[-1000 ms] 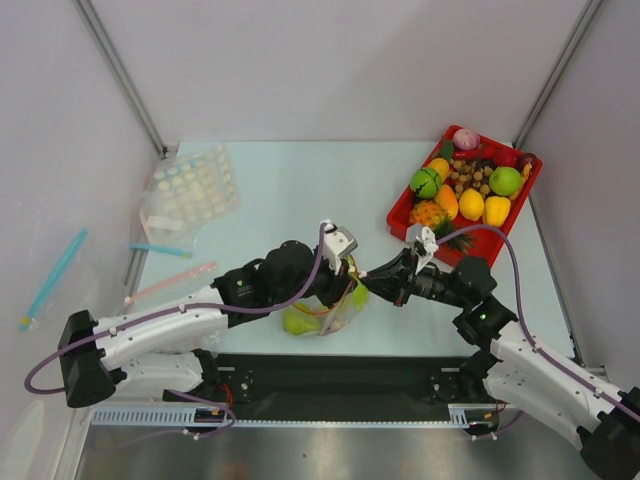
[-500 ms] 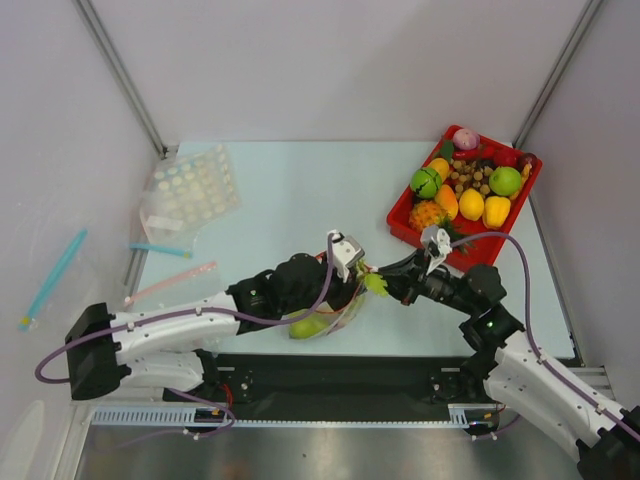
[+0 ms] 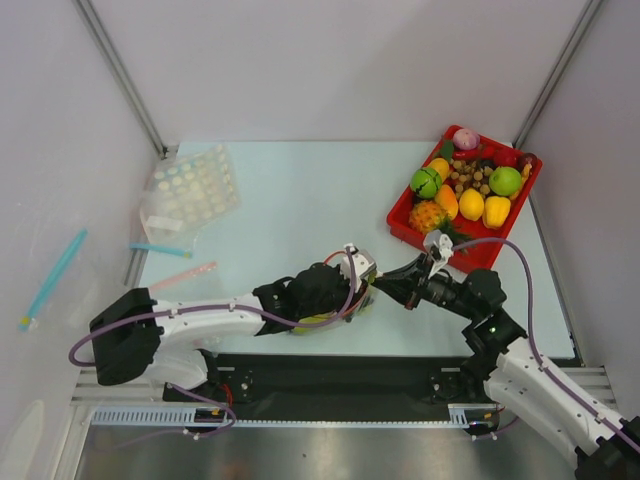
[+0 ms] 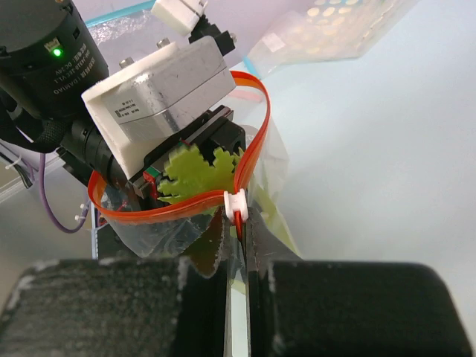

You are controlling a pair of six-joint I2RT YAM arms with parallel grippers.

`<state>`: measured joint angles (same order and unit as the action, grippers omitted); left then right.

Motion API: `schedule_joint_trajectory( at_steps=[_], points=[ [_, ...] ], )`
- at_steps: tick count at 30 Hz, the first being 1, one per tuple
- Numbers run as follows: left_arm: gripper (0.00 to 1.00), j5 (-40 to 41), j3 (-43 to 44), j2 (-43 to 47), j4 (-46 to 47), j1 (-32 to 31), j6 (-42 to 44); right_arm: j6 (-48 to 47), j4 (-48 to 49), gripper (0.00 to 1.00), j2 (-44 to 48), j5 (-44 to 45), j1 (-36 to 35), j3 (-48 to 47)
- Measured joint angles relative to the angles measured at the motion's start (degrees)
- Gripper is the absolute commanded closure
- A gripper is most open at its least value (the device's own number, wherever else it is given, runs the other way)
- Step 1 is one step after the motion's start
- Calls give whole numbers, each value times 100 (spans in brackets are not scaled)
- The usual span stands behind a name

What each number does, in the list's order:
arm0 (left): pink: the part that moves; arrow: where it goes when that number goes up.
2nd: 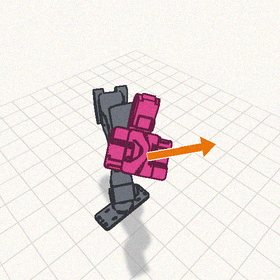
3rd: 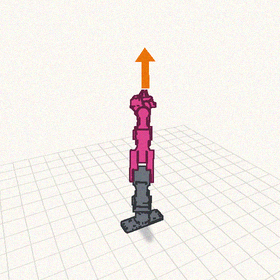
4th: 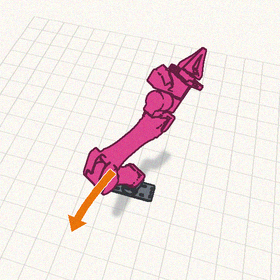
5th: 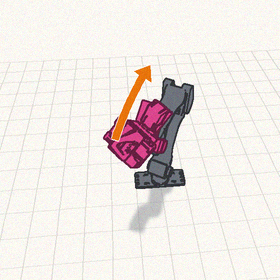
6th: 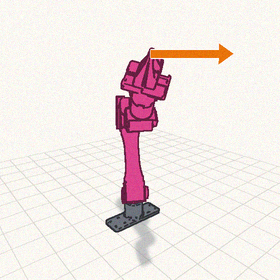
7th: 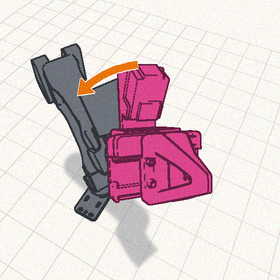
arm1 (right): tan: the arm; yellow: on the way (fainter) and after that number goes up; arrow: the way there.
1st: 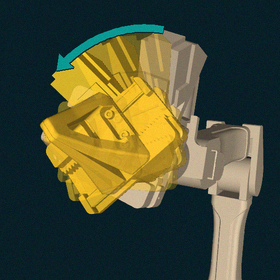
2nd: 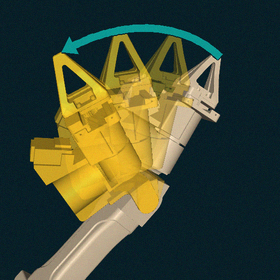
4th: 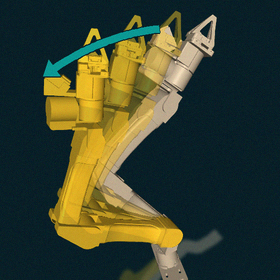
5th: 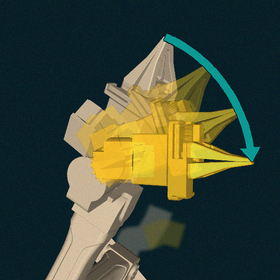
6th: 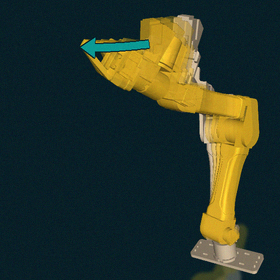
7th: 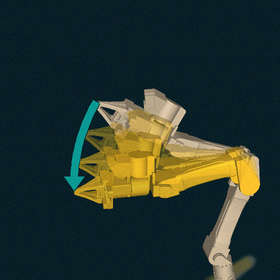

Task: Place the food in the zip-top bag and seal the zipper
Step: Adjust the fake fruit in the zipper food storage bag.

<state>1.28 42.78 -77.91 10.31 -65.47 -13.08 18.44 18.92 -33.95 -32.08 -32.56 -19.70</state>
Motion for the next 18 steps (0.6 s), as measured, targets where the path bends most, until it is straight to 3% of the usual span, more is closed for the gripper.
schedule_joint_trajectory(
  at_steps=[10,18],
  points=[
    [100,-195,-157,33,221,2,-15,133,-409,100,459,-46,254,22],
    [100,-476,127,481,-595,2,0,258,-420,100,957,-181,291,20]
  ],
)
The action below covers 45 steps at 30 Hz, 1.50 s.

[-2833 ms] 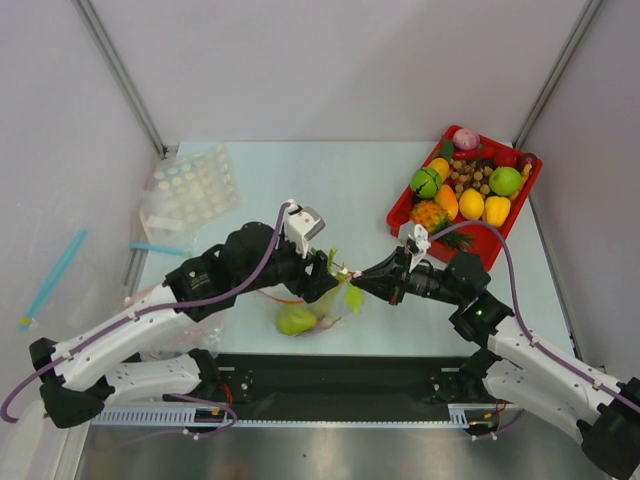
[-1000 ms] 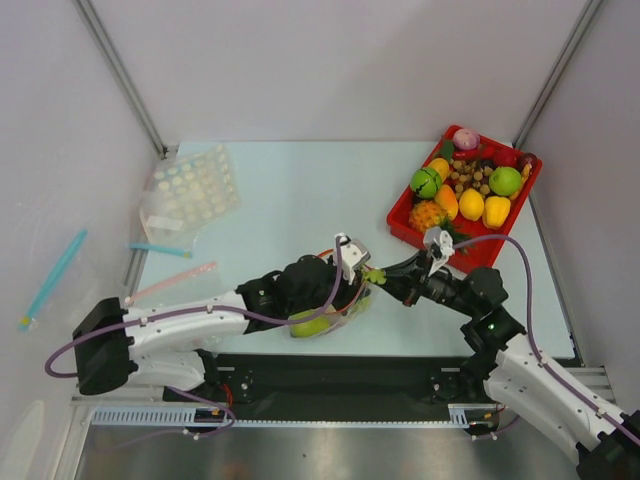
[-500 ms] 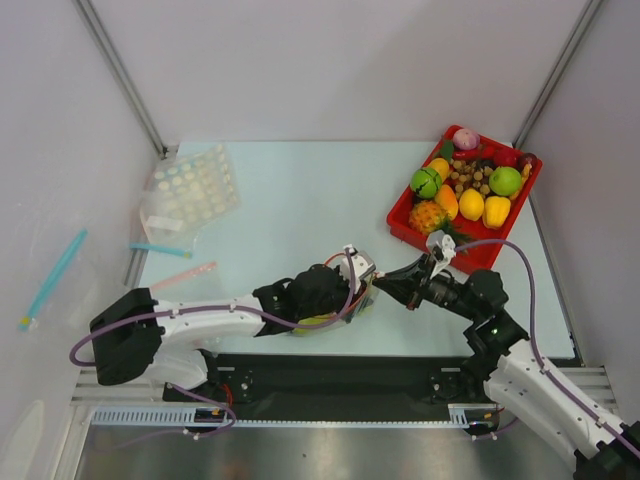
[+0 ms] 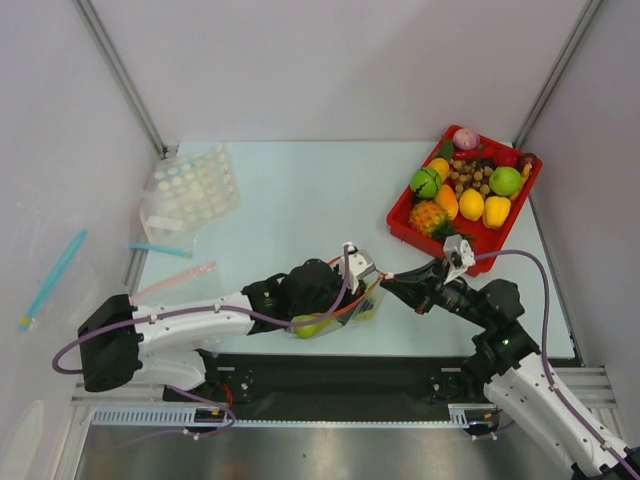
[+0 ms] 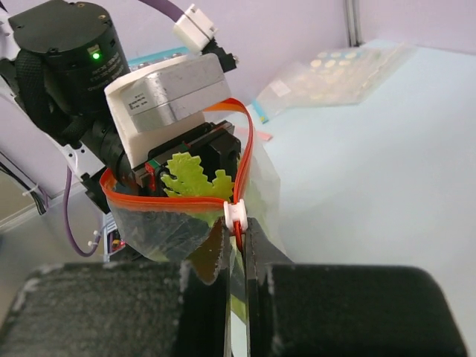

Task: Place the food in the zip-top bag and seal the zipper
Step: Adjust the fake fruit in the zipper food storage bag.

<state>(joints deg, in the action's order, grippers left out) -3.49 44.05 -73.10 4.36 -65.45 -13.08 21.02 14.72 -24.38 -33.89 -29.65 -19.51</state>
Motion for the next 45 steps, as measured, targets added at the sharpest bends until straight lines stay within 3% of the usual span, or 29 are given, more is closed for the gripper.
schedule_joint_trajectory(
  at_steps=[6,15,22,30,41,42,45],
  points=[
    [100,-289,365,-352,-153,-46,-22,4,-118,100,293,-4,26,-7],
    [100,-448,350,-1510,734,-37,-264,15,-911,100,352,282,111,-9],
    [100,-435,92,-1246,955,-39,-476,42,-1064,100,531,481,92,-35],
    [100,-374,439,-863,170,-50,-422,254,-1161,100,557,688,72,-365],
    [100,-269,1073,-1355,179,-321,-341,428,-1762,100,514,844,74,-955],
    [99,-262,1099,-1451,223,-321,-343,428,-1893,100,511,894,74,-951],
    [83,-181,1080,-1611,323,-313,-363,417,-2162,100,529,1056,101,-931]
  ],
)
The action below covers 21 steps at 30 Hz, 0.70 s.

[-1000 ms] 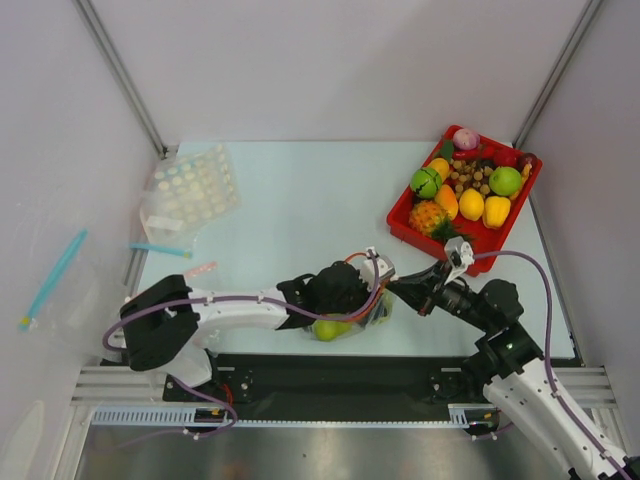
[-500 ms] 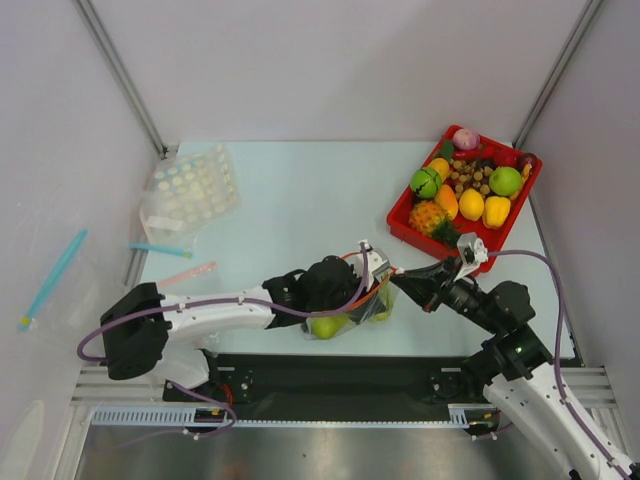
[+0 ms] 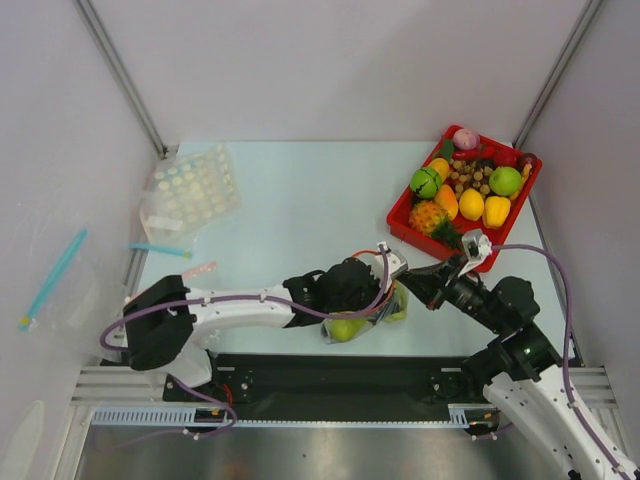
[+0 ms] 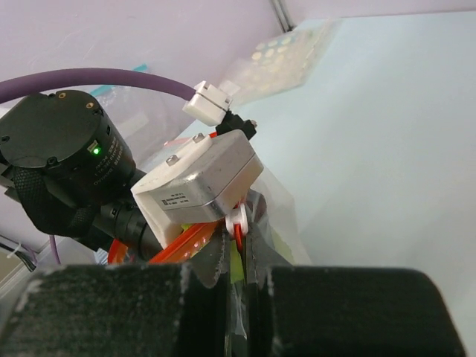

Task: Place the food in the zip-top bag and seal the zipper
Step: Adjust the fake fruit in the zipper food storage bag.

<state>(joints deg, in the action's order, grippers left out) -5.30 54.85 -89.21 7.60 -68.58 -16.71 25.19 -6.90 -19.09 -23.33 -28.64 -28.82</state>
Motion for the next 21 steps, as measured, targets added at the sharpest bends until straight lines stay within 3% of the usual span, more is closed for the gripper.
schedule_joint_trajectory(
  at_steps=[2,6,12,13,14,16,21],
  points=[
    [78,66,-111,98,31,-4,-7,-15,9,100,44,42,0,48],
    [76,131,-280,481,-219,-39,-13,-4,221,100,105,20,-35,175],
    [50,247,-278,894,-623,-72,-4,37,699,100,39,-160,-39,216],
    [50,260,-278,918,-680,-72,9,35,772,100,2,-214,-39,216],
    [56,262,-280,931,-756,-74,20,42,859,100,-44,-260,-39,216],
    [77,267,-310,940,-898,-79,22,37,1040,100,-120,-337,-37,216],
    [69,278,-330,1023,-1084,-66,125,22,1209,100,-232,-562,-26,234]
  ],
)
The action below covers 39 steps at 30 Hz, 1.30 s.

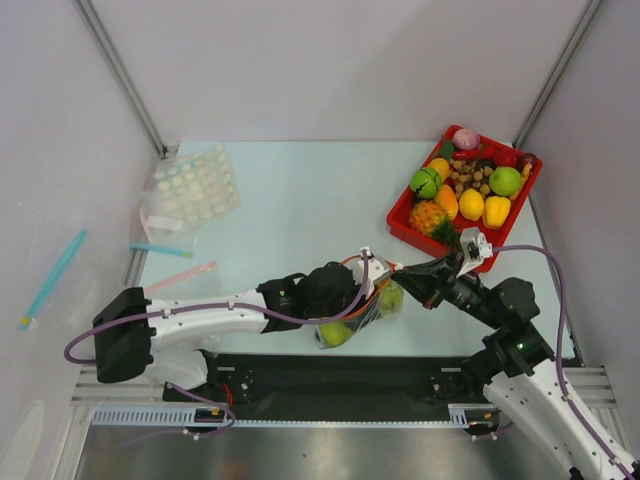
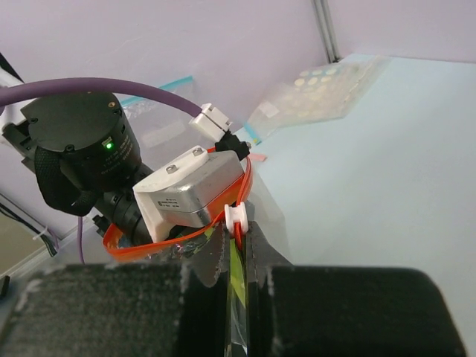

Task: Place the food in the zip-top bag and seal the zipper
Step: Adjust the fake fruit in the zipper food storage bag.

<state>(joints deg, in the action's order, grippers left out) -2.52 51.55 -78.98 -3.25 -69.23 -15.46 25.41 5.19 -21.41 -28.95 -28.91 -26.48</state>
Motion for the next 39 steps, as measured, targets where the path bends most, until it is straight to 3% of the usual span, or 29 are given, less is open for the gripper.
schedule_joint_trajectory(
  at_steps=[3,6,11,16,18,21,25,26,27,33,39],
  points=[
    [68,-37,0,103,-125,0,20,-15,76,100,-9,-105,0,4],
    [56,-92,0,227,-232,24,55,-17,201,100,-11,-205,0,7],
    [45,-175,0,442,-448,57,85,-17,402,100,-48,-330,0,7],
    [41,-223,7,699,-728,63,96,-17,540,100,-164,-417,0,7],
    [42,-225,46,793,-839,70,96,-17,621,100,-205,-457,0,7],
    [52,-229,166,870,-997,94,79,-17,706,100,-262,-490,0,7],
    [53,-223,280,881,-1119,140,81,-20,776,100,-345,-544,0,7],
    [62,-223,302,881,-1152,153,79,-20,796,100,-363,-560,0,7],
    [64,-229,326,881,-1180,155,59,-20,817,100,-387,-573,-2,7],
    [56,-225,728,881,-1554,184,98,-24,957,100,-496,-629,-17,7],
    [61,-282,872,883,-1716,306,48,-76,994,100,-538,-647,-70,7]
  ],
)
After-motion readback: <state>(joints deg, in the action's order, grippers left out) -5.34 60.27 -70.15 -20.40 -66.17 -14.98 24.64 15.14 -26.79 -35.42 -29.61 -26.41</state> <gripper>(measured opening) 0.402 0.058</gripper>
